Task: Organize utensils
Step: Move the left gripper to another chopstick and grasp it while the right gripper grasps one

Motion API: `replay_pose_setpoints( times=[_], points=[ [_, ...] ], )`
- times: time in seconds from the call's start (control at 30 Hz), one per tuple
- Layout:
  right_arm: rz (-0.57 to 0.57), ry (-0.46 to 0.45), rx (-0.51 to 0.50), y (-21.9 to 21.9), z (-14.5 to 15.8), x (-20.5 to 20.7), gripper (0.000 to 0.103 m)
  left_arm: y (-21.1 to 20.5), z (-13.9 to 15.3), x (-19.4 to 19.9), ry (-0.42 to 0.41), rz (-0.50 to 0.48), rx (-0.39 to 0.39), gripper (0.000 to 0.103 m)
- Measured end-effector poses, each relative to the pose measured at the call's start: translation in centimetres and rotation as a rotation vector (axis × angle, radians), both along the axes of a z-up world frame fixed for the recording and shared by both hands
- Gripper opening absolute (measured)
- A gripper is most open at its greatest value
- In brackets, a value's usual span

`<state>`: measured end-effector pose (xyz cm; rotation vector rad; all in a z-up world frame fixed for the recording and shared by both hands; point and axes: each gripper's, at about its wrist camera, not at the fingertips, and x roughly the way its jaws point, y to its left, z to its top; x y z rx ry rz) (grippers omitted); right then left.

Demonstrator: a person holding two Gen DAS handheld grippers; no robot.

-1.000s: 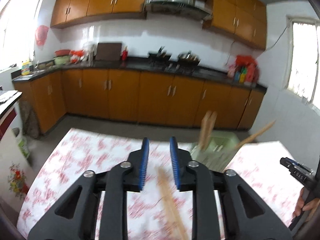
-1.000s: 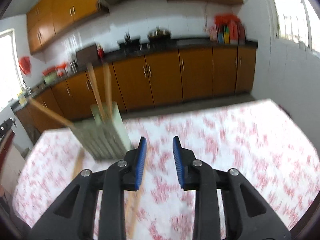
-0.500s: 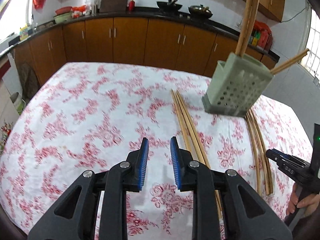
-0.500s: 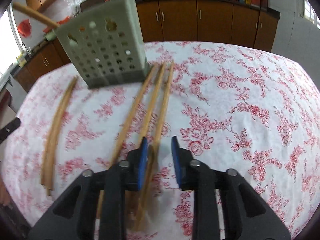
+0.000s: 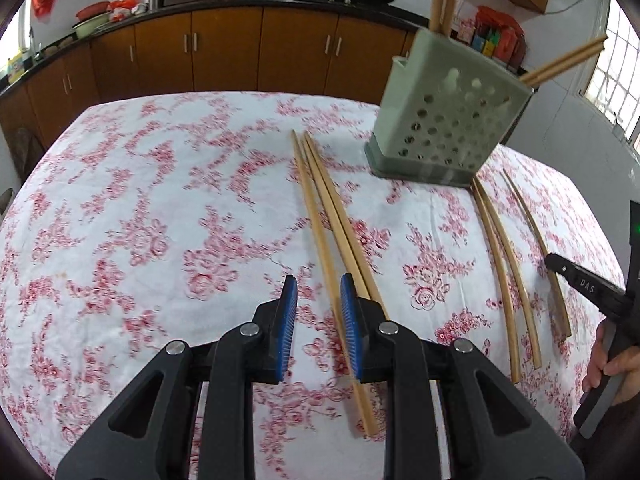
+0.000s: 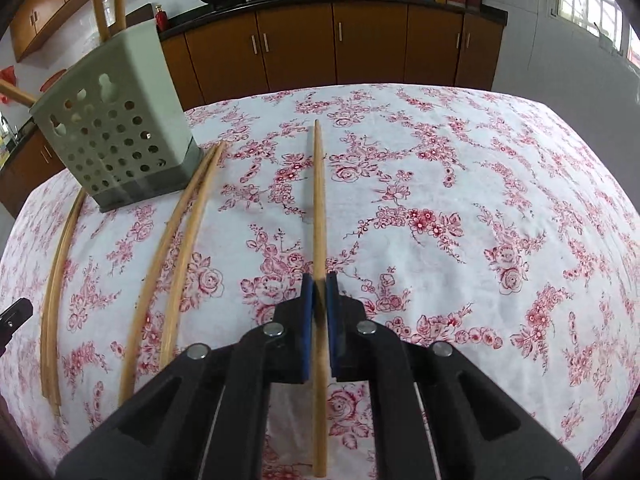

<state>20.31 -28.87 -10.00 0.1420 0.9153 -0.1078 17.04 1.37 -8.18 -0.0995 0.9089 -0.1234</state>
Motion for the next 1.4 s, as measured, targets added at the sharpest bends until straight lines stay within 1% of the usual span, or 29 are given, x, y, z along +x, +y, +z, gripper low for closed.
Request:
replay_pose_setpoints(
  times=[0.1,0.17,0.2,0.23,0.27,0.33,0.53,0.63,0.77,1.0,1.4],
  points=[
    [0.01,-0.001,0.001,0.2,0.1,-0.2,0.008,-0.8,-0.5,0.4,0.01,-0.012,0.019,0.023],
    [0.016,-0.001,0.002,0.2,0.0,0.0,0.008,-1.2,-0.8,0.5,0.017,-0.009,0.044,0.018],
    [0.019,-0.001,0.001,0.4,0.0,0.2,0.008,-1.3,-1.1,0.7,0.023,-0.007,0.054,0.012],
    [0.022,-0.002,0.0,0.4,0.1,-0.1,0.008,-1.3,-1.3,0.9,0.02,0.005,0.07,0.008],
    [0.028,-0.003,-0.002,0.4,0.1,0.1,0.008,-1.2,-1.3,1.0,0.016,0.015,0.089,0.008],
    [0.038,-0.004,-0.006,0.6,0.1,0.1,0.008,-0.5,-1.3,1.7,0.013,0.045,0.116,0.007],
    [0.053,-0.012,-0.028,1.1,0.1,0.2,0.008,4.2,-1.2,4.0,0.017,0.162,0.158,0.007],
    [0.057,-0.015,-0.046,1.4,0.0,0.8,0.008,5.4,-1.2,4.3,0.012,0.164,0.165,0.007],
    [0.062,-0.021,-0.071,1.6,-0.2,1.2,0.009,5.3,-1.4,4.5,-0.007,0.159,0.191,0.007],
    [0.063,-0.026,-0.069,1.5,-0.3,1.1,0.009,5.5,-1.3,4.3,-0.007,0.161,0.164,0.008],
    [0.063,-0.025,-0.075,1.3,-0.3,1.1,0.009,5.5,-1.3,4.3,-0.007,0.162,0.168,0.008]
  ],
)
